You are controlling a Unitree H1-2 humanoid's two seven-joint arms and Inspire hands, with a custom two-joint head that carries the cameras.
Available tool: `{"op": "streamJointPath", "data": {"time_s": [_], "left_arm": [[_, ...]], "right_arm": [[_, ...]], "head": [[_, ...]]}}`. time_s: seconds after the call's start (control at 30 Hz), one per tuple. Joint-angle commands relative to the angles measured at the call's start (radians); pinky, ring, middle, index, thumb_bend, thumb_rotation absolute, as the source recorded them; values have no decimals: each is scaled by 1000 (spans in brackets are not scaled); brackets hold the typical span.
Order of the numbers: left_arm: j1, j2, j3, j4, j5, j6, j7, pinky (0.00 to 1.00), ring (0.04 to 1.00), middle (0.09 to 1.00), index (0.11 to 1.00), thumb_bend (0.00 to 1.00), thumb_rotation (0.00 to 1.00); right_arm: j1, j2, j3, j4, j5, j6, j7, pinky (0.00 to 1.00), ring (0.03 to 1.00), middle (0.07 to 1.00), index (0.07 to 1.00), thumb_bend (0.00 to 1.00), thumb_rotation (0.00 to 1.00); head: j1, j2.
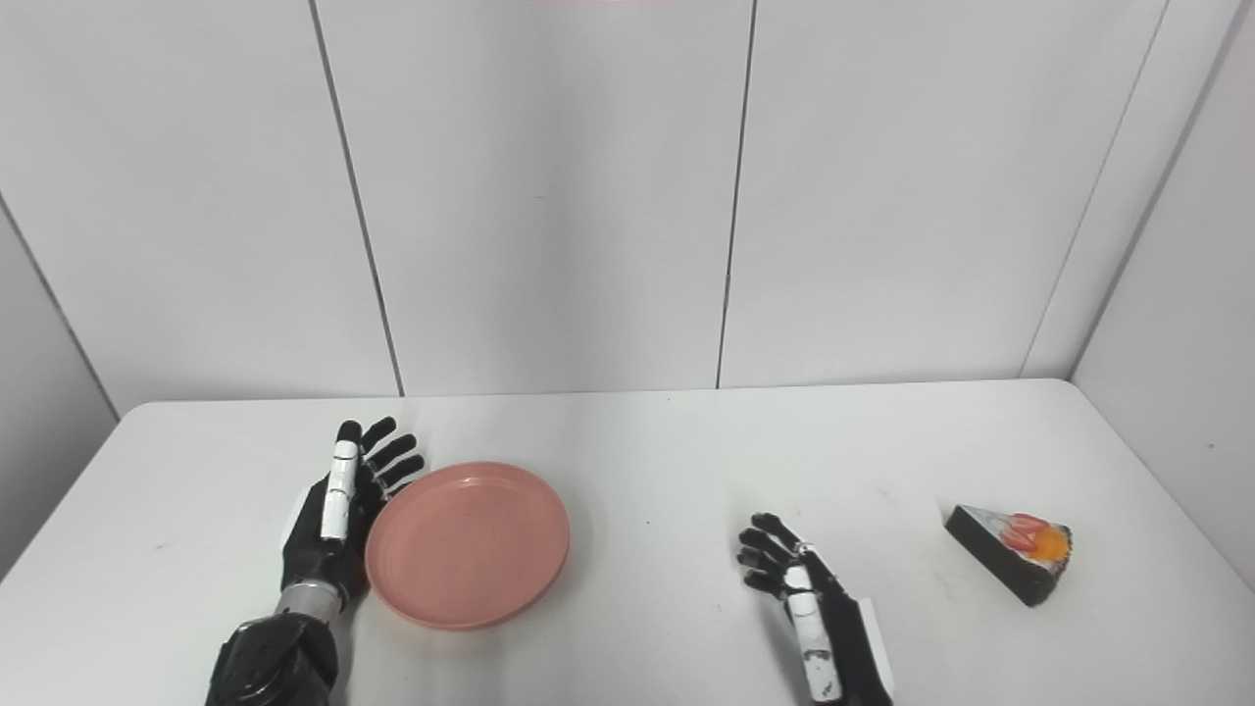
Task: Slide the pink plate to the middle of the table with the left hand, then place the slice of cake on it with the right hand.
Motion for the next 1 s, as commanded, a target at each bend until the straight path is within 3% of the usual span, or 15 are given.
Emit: {"op": "streamJointPath", "data": {"time_s": [0.0, 0.43, 0.7, 0.97], "left_arm": [[8, -11, -4, -9, -11, 39, -9, 743, 768, 792, 826, 732, 894], [16, -67, -20, 22, -26, 36, -28, 712, 769, 801, 830, 732, 883], [25, -60, -29, 43, -28, 0, -55, 705, 763, 799, 816, 751, 871], [25, -39, -25, 59, -18, -36, -73, 668, 732, 772, 819, 763, 879]], "right_arm": [[32, 12, 9, 11, -7, 24, -9, 770, 779, 789, 804, 884, 1000], [36, -3, 12, 5, -36, 11, -31, 762, 781, 787, 801, 876, 1000], [43, -24, 15, 16, -137, -69, -77, 757, 791, 800, 802, 699, 1000], [31, -26, -23, -129, -280, 6, -157, 740, 798, 827, 809, 633, 994]], "head": [[-10, 5], [-56, 5], [-81, 0], [-69, -7]]}}
